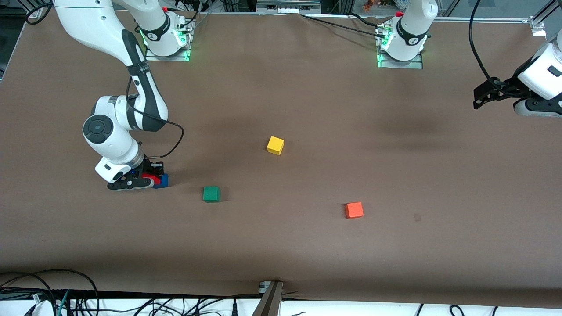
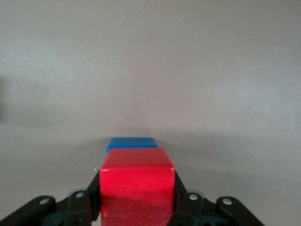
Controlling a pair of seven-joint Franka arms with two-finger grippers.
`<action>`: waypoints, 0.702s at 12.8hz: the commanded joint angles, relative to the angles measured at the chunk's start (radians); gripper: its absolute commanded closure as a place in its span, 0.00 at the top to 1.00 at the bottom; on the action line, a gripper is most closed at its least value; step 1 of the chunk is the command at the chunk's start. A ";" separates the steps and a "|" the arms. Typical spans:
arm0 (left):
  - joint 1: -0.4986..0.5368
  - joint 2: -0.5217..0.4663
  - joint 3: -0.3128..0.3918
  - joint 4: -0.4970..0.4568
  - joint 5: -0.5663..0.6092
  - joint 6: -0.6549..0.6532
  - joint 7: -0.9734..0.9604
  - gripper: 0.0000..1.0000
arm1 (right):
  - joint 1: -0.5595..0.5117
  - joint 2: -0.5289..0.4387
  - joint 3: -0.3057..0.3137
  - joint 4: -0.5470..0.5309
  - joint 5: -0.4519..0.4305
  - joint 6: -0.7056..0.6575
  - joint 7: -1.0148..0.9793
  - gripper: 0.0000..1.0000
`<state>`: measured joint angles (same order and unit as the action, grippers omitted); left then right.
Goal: Pass red block to right arm, stack on blue
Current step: 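Open the right gripper to release the red cube on the blue cube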
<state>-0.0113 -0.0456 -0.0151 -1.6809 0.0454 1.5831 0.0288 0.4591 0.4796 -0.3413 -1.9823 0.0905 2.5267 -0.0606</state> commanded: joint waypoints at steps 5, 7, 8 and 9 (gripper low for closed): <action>0.011 -0.010 -0.020 0.006 -0.018 -0.017 -0.003 1.00 | 0.000 -0.010 0.005 -0.012 0.005 0.011 -0.016 0.03; 0.011 -0.010 -0.020 0.007 -0.018 -0.017 -0.003 1.00 | 0.000 -0.010 0.005 -0.012 0.005 0.011 -0.016 0.03; 0.011 -0.010 -0.020 0.007 -0.018 -0.017 -0.003 1.00 | 0.000 -0.010 0.005 -0.012 0.005 0.011 -0.016 0.03; 0.011 -0.010 -0.020 0.007 -0.016 -0.017 -0.003 1.00 | 0.000 -0.010 0.005 -0.012 0.005 0.011 -0.016 0.03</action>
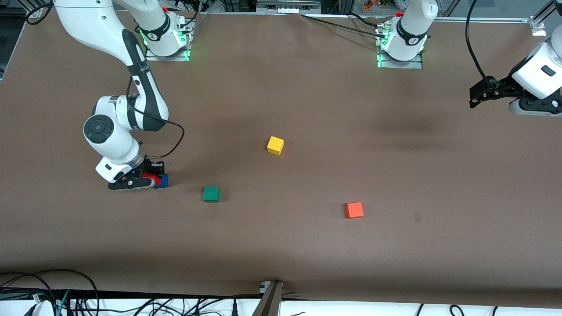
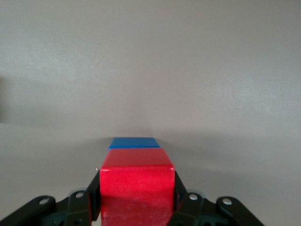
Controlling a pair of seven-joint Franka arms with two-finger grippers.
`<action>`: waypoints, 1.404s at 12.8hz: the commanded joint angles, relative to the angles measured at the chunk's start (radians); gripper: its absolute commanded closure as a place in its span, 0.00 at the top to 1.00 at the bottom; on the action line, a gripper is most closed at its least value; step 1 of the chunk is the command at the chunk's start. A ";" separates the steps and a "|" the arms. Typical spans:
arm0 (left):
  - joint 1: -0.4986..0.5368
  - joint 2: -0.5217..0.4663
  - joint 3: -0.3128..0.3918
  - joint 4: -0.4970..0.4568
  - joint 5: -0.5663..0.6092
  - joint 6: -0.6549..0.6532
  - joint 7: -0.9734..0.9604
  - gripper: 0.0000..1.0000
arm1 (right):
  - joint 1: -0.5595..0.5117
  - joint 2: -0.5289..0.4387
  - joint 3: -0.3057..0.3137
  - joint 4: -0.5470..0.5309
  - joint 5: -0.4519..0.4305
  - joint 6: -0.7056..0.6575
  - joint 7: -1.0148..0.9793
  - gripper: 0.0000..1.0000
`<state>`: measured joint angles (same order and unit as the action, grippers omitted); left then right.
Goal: Pass red block to right arm, stack on blue
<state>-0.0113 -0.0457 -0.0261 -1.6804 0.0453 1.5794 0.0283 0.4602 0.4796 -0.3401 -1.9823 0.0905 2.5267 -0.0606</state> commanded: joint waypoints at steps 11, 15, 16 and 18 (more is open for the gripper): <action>0.001 -0.002 -0.009 0.019 -0.016 -0.013 -0.010 1.00 | -0.009 -0.010 0.010 -0.009 0.005 0.007 -0.051 0.42; 0.001 -0.002 -0.011 0.019 -0.018 -0.013 -0.004 1.00 | -0.017 -0.010 0.009 0.000 0.005 0.006 -0.065 1.00; 0.001 -0.002 -0.009 0.019 -0.018 -0.013 -0.004 1.00 | -0.015 -0.010 0.009 0.008 0.005 0.003 -0.065 1.00; 0.001 -0.002 -0.009 0.019 -0.018 -0.013 -0.004 1.00 | -0.015 -0.010 0.009 0.016 0.005 0.001 -0.068 1.00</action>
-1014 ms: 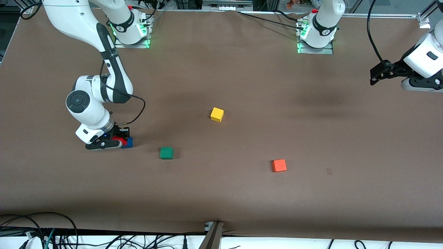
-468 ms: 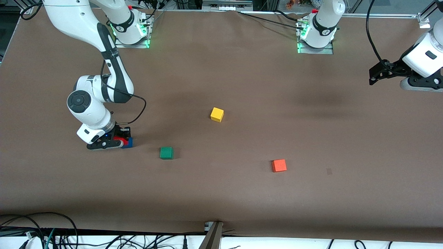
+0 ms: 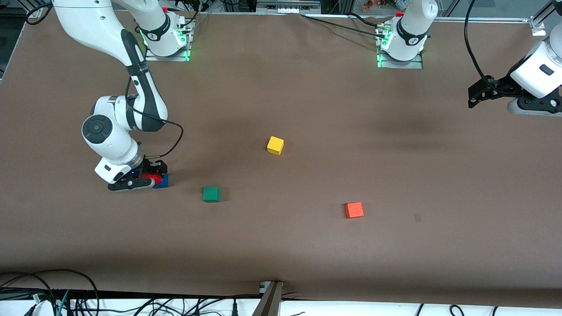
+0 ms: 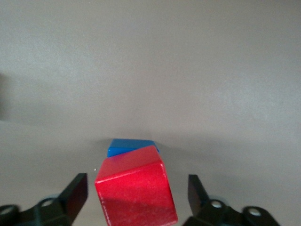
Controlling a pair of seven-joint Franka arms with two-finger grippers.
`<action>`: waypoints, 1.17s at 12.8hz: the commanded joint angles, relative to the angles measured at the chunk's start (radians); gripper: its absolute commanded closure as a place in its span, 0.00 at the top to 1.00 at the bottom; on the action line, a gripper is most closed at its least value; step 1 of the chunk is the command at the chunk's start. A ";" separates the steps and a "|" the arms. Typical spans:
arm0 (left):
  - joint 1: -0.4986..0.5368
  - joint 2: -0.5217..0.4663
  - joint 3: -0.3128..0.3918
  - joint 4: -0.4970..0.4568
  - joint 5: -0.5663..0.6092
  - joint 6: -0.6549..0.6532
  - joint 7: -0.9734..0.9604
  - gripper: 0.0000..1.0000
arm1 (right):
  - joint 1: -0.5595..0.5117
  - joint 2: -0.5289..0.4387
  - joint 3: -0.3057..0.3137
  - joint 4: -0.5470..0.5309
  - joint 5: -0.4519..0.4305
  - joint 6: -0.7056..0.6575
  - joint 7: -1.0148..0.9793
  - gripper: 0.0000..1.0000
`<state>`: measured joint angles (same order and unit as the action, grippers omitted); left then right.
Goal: Pass red block to right arm, stack on blue
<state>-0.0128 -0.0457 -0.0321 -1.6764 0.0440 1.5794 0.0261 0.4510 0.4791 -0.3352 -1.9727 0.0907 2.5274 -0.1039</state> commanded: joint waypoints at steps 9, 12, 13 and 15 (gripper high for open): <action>0.002 -0.002 -0.003 0.017 -0.015 -0.018 0.000 1.00 | -0.008 -0.062 -0.022 0.331 0.001 -0.567 -0.043 1.00; 0.002 -0.002 -0.003 0.015 -0.015 -0.019 -0.002 1.00 | -0.008 -0.066 -0.053 0.480 0.000 -0.803 -0.043 1.00; 0.004 -0.002 -0.003 0.015 -0.015 -0.019 -0.002 1.00 | -0.008 -0.077 -0.054 0.517 0.000 -0.881 -0.043 1.00; 0.002 -0.002 -0.003 0.017 -0.015 -0.019 0.000 1.00 | -0.006 -0.094 -0.068 0.599 -0.009 -0.996 -0.034 1.00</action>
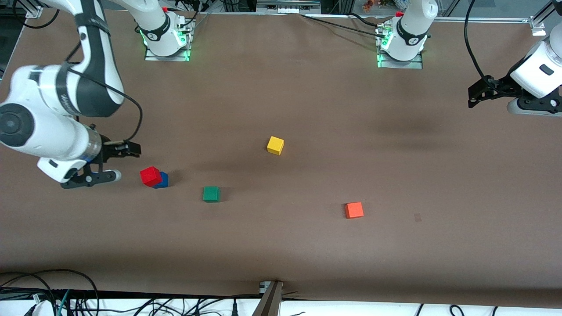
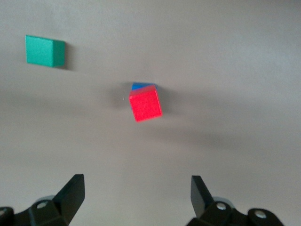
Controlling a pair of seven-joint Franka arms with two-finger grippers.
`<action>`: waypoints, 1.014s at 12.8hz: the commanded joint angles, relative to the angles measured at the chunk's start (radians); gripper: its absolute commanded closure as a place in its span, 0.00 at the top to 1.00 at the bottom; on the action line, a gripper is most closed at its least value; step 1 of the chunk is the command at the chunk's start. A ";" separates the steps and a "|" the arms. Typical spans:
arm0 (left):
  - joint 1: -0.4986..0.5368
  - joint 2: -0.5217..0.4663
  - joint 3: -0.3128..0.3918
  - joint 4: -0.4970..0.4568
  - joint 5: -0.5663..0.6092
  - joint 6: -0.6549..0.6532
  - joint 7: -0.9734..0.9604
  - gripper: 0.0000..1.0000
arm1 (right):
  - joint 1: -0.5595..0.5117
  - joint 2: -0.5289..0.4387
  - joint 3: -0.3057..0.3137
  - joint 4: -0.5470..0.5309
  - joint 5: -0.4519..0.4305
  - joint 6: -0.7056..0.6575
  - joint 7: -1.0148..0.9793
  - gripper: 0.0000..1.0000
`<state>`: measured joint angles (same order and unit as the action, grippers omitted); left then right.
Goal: Pass red block to right arm, stack on blue
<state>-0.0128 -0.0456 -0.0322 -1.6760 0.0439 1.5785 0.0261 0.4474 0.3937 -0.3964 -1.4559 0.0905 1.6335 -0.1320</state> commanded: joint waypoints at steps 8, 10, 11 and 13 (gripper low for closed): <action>0.002 -0.002 -0.003 0.016 -0.015 -0.020 -0.002 1.00 | -0.225 -0.277 0.174 0.022 -0.014 -0.253 -0.006 1.00; 0.002 -0.002 -0.003 0.016 -0.015 -0.020 -0.002 1.00 | -0.259 -0.358 0.191 -0.018 -0.023 -0.250 -0.008 1.00; 0.002 -0.002 -0.003 0.016 -0.015 -0.020 -0.002 1.00 | -0.292 -0.392 0.226 -0.052 -0.064 -0.248 -0.014 1.00; 0.002 -0.002 -0.003 0.016 -0.016 -0.020 -0.002 1.00 | -0.317 -0.444 0.287 -0.116 -0.119 -0.248 -0.012 1.00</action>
<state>-0.0129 -0.0456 -0.0328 -1.6749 0.0438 1.5765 0.0261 0.1606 0.0212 -0.1746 -1.4736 0.0173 1.3692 -0.1393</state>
